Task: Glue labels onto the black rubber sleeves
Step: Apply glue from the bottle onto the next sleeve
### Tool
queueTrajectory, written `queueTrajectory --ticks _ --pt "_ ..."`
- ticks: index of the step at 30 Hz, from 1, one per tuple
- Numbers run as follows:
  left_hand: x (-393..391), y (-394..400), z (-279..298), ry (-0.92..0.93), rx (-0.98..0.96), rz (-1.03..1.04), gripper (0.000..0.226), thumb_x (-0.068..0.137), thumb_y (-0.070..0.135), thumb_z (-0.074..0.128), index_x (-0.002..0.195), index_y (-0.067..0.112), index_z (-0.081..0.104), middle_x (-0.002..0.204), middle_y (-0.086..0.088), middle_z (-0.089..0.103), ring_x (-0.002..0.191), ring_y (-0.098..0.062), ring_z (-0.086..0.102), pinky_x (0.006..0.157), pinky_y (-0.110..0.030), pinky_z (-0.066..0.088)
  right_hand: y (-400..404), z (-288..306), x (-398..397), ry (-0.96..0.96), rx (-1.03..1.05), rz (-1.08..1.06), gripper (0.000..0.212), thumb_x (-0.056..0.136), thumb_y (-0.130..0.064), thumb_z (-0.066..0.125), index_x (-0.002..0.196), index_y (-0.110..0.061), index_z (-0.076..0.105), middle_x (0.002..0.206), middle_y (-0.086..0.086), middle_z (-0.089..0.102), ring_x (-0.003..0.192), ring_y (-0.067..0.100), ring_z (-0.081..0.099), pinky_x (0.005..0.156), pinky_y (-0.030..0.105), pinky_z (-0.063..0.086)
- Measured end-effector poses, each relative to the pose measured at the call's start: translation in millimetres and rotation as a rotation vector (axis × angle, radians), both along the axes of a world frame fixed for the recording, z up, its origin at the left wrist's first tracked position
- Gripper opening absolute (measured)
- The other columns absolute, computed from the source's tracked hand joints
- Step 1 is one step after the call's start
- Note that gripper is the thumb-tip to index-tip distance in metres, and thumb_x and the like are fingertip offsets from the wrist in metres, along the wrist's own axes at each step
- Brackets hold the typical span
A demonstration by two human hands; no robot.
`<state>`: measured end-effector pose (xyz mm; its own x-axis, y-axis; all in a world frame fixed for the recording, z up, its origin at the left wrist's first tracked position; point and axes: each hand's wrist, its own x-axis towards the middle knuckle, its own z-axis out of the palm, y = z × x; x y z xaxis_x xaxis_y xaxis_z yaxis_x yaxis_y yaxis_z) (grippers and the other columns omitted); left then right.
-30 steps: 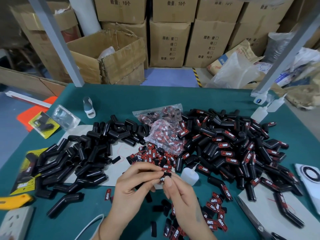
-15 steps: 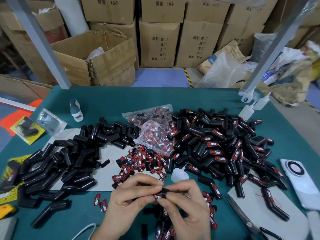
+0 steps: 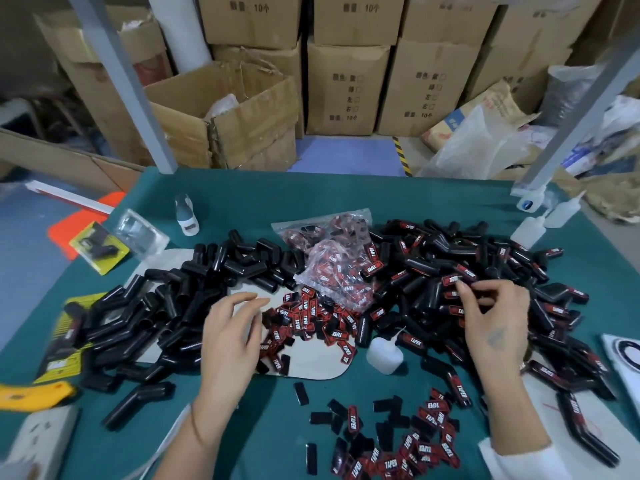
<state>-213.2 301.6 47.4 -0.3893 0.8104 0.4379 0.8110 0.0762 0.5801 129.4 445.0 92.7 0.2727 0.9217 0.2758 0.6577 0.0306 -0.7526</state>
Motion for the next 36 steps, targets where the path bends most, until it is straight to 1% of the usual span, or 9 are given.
queueTrajectory --ticks 4,9,15,20,25,27,30,33,36 --pt "-21 -1 -3 0.252 -0.154 0.155 0.038 0.083 -0.001 0.083 0.119 0.009 0.076 0.128 -0.012 0.065 0.121 -0.038 0.058 0.104 -0.053 0.045 -21 -2 1 0.042 0.103 0.031 0.016 0.097 -0.03 0.07 0.11 -0.027 0.061 0.117 -0.003 0.047 0.086 0.002 0.056 0.076 0.026 0.043" --pt "-43 -4 2 0.265 -0.087 0.267 0.039 0.082 -0.011 0.077 0.12 0.001 0.075 0.125 -0.021 0.064 0.115 -0.044 0.059 0.098 -0.058 0.047 -73 -6 -2 0.096 0.186 0.175 0.024 0.097 -0.015 0.066 0.117 -0.028 0.061 0.114 -0.003 0.049 0.097 -0.003 0.055 0.076 0.008 0.046" --pt "-60 -13 1 0.303 -0.198 0.312 0.036 0.085 0.018 0.087 0.117 0.007 0.078 0.133 -0.017 0.063 0.127 -0.044 0.049 0.101 -0.061 0.045 -111 -7 -18 0.2 0.292 0.305 0.022 0.1 -0.032 0.059 0.114 -0.05 0.061 0.116 -0.008 0.056 0.102 0.008 0.06 0.083 0.012 0.049" --pt "-64 -14 -1 0.317 -0.206 0.285 0.037 0.075 0.008 0.093 0.11 0.012 0.081 0.133 -0.015 0.066 0.128 -0.044 0.051 0.098 -0.061 0.046 -120 -14 -27 0.154 0.378 0.354 0.025 0.1 -0.025 0.056 0.117 -0.042 0.062 0.117 -0.01 0.058 0.104 0.018 0.06 0.081 0.031 0.052" --pt "-61 -12 3 0.318 -0.017 0.276 0.022 0.087 0.014 0.085 0.108 0.013 0.08 0.127 -0.01 0.066 0.125 -0.039 0.053 0.106 -0.051 0.037 -126 -11 -33 0.149 0.413 0.375 0.024 0.098 -0.018 0.056 0.114 -0.035 0.063 0.113 -0.008 0.058 0.101 0.011 0.058 0.082 0.02 0.047" --pt "-54 -11 10 0.121 0.119 0.199 0.021 0.1 0.025 0.07 0.118 0.015 0.072 0.128 -0.002 0.062 0.125 -0.029 0.052 0.108 -0.038 0.035 -128 -10 -35 0.175 0.391 0.369 0.022 0.098 -0.02 0.056 0.114 -0.034 0.064 0.113 -0.009 0.058 0.099 0.011 0.059 0.081 0.019 0.047" --pt "-30 -13 25 -0.46 0.233 0.023 0.021 0.107 0.038 0.052 0.126 0.032 0.057 0.128 0.008 0.065 0.126 -0.013 0.058 0.106 -0.032 0.045 -128 -12 -40 0.243 0.27 0.351 0.022 0.101 -0.029 0.057 0.117 -0.044 0.064 0.117 -0.014 0.057 0.101 0.012 0.062 0.084 0.019 0.051" --pt "3 -13 34 -0.913 0.291 -0.21 0.02 0.11 0.035 0.049 0.126 0.027 0.057 0.117 -0.011 0.073 0.109 -0.03 0.073 0.089 -0.036 0.061 -125 -16 -43 0.323 0.051 0.349 0.042 0.094 -0.032 0.069 0.121 -0.061 0.055 0.12 -0.018 0.055 0.101 0.011 0.066 0.084 0.022 0.054" --pt "29 -12 45 -1.402 0.204 -0.35 0.023 0.102 0.03 0.057 0.12 0.021 0.068 0.109 -0.02 0.074 0.093 -0.035 0.077 0.073 -0.037 0.065 -118 -28 -45 0.253 -0.152 0.387 0.065 0.086 -0.025 0.082 0.125 -0.064 0.046 0.123 -0.026 0.056 0.1 0.003 0.064 0.079 0.024 0.051"
